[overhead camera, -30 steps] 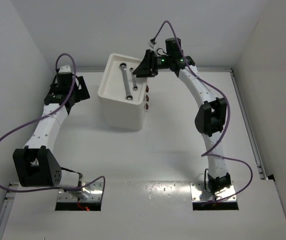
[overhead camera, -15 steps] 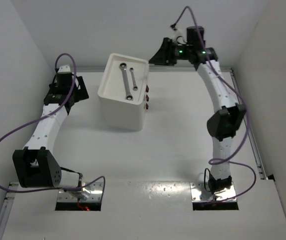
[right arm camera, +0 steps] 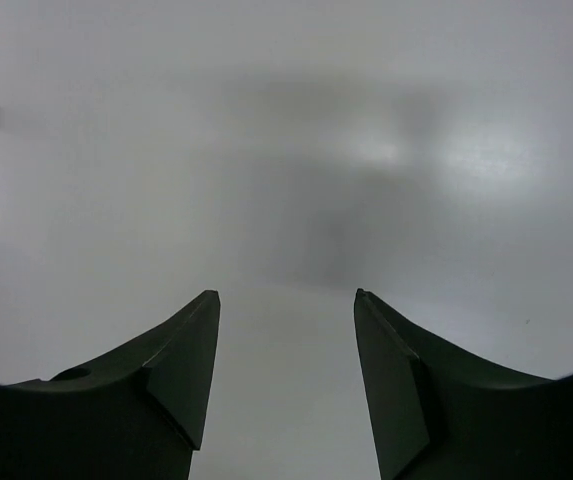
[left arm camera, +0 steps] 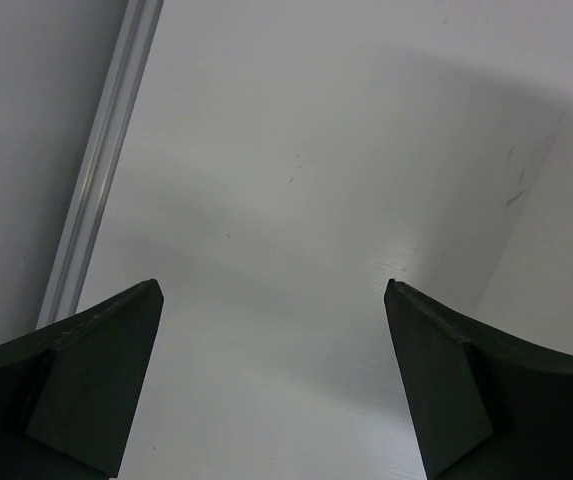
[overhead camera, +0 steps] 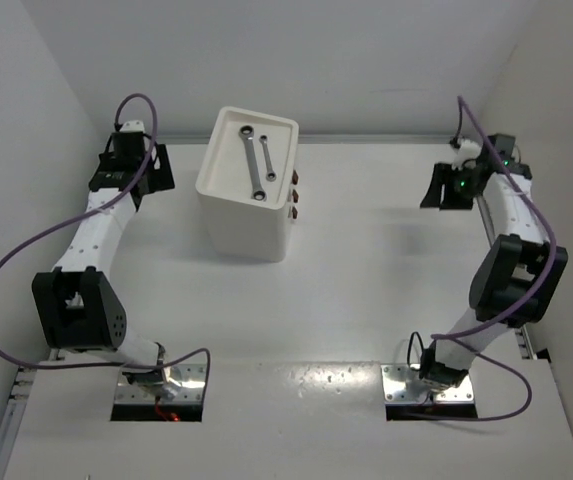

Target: Sort the tools into containers

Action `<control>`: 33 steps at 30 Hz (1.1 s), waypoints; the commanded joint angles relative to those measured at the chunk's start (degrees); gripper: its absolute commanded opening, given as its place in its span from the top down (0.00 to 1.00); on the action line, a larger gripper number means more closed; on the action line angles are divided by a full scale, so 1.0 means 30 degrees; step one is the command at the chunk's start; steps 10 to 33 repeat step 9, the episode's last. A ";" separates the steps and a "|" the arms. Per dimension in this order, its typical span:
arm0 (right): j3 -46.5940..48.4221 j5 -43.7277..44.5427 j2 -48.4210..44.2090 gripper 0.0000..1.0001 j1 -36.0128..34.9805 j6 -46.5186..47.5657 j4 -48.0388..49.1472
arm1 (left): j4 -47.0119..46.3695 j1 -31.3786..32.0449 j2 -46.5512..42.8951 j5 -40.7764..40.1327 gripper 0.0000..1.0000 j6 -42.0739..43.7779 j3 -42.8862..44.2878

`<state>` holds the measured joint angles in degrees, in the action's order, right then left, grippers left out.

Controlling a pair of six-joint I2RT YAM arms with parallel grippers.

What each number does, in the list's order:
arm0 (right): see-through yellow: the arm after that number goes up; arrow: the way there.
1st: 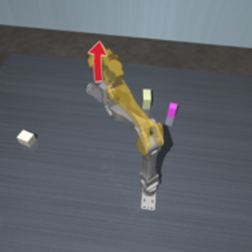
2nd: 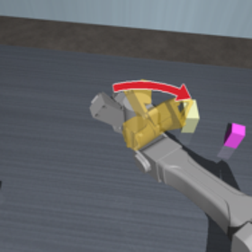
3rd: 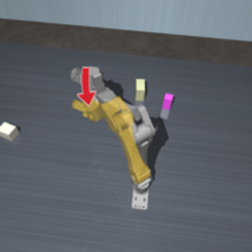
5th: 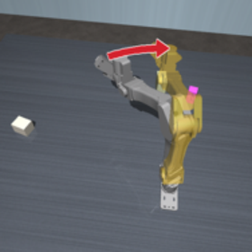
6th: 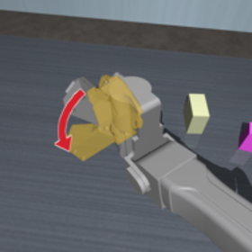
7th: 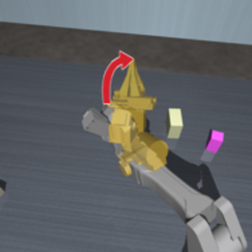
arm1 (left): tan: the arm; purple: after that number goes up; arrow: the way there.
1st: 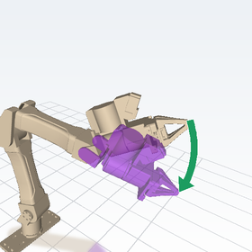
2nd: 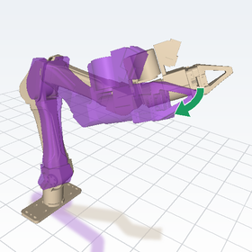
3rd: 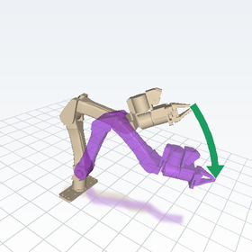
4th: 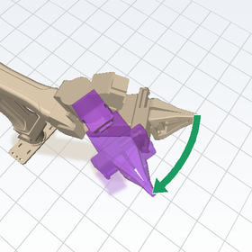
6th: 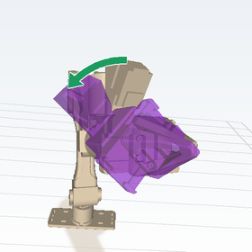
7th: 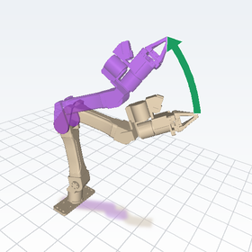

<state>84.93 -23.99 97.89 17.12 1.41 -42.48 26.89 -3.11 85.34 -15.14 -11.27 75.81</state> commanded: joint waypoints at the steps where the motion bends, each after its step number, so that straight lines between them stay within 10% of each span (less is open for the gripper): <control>1: -0.3391 0.1256 -0.1455 0.43 0.0239 0.2255 0.1907 | -0.0699 -0.0222 0.0235 -0.0257 0.00 0.0533 -0.1209; 33: -0.4754 0.1463 -0.1252 0.42 0.0620 0.1434 0.3730 | -0.1934 -0.0397 0.0206 -0.0843 0.00 0.1324 -0.3063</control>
